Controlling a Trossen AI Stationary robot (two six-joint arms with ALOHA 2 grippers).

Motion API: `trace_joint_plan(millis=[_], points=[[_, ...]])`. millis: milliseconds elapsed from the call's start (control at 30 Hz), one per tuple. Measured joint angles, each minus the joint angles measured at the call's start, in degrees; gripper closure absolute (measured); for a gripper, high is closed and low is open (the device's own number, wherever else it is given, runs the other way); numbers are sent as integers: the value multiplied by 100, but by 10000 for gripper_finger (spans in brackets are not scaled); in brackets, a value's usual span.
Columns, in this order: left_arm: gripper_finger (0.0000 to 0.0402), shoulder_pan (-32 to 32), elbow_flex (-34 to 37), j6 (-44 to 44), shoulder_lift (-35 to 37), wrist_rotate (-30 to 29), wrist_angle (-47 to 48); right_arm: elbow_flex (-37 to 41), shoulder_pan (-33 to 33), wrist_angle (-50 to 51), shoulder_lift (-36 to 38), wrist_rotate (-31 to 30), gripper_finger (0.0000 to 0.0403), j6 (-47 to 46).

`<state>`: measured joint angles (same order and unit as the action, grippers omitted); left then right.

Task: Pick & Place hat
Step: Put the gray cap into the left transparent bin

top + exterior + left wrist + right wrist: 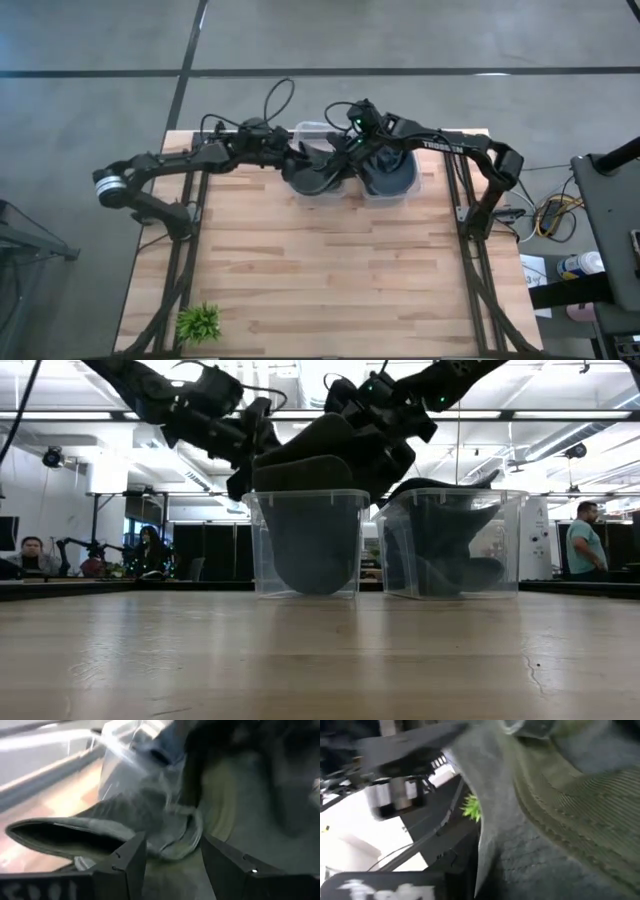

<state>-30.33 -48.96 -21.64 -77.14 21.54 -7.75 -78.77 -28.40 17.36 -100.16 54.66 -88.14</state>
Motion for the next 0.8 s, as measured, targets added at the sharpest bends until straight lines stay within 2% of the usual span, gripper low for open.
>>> trace_joint_plan(millis=[167,467,567,667,800], points=[[221,2,-14,100,-103,-145,104,-178,-9,138,120,-274,294,433],[221,-7,-14,194,6,-661,568,-482,-8,1848,242,-586,279,1604],[221,-4,-14,168,97,-650,576,-528,-9,1519,215,-759,278,1603],[221,0,-14,163,294,-644,456,-522,-17,942,35,-516,283,1483],[221,0,-14,213,611,-709,429,-521,2,868,-212,-154,304,1449]])
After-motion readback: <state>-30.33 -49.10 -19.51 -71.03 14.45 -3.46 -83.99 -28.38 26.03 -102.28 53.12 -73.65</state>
